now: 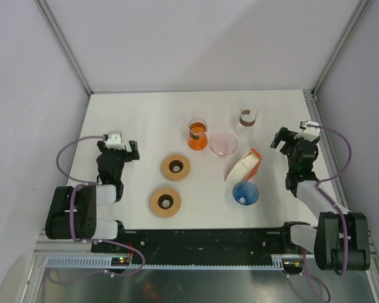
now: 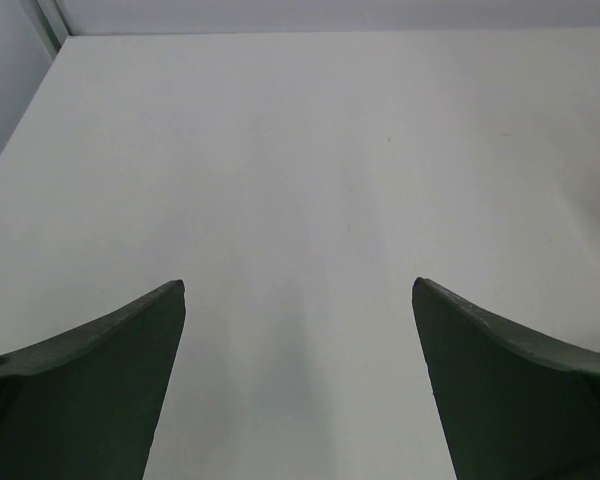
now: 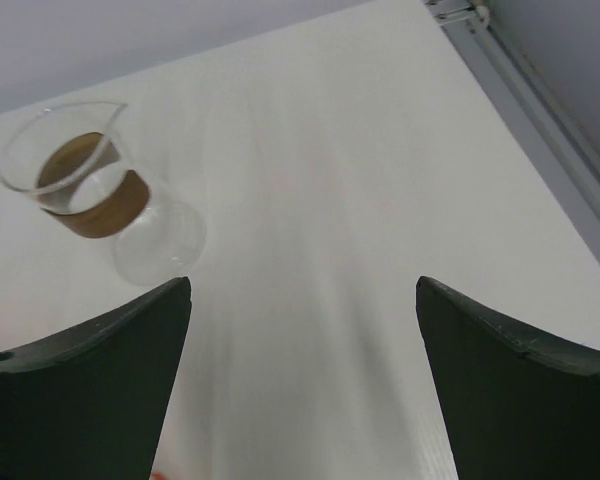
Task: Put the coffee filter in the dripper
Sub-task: Pick up the coffee server from the center of the board.
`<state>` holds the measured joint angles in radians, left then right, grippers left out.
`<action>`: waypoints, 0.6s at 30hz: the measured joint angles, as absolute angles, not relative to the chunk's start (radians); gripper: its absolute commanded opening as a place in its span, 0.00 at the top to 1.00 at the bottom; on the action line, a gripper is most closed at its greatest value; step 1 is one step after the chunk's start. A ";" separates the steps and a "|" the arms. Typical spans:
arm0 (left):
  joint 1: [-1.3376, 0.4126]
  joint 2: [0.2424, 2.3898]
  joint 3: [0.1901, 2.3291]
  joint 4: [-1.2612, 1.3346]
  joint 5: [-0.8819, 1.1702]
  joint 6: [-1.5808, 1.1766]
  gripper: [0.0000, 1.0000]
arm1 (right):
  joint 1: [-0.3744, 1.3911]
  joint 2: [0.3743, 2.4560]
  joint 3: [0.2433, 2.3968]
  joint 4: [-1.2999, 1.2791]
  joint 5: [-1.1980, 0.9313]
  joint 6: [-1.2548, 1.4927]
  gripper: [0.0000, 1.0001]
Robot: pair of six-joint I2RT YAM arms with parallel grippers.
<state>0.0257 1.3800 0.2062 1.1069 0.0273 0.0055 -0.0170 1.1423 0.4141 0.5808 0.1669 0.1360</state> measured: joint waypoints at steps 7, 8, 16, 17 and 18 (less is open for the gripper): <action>0.027 1.374 0.551 0.702 0.154 0.027 0.15 | -0.001 1.080 0.553 0.328 0.069 0.185 0.01; 0.019 1.375 0.588 0.654 0.173 0.035 0.15 | 0.010 1.076 0.574 0.295 0.061 0.187 0.01; -0.111 1.375 0.761 0.295 0.313 0.070 0.14 | 0.204 1.131 0.869 0.001 0.059 0.163 0.06; -0.114 1.375 0.784 0.249 0.326 0.070 0.14 | 0.237 1.157 0.921 -0.028 0.063 0.162 0.07; -0.115 1.375 0.804 0.214 0.330 0.069 0.14 | 0.262 1.184 0.966 -0.052 0.066 0.162 0.07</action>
<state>-0.1150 1.3746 0.8043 0.2142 0.3298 0.0689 0.2619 1.1835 0.9657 -0.0525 0.0662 0.1619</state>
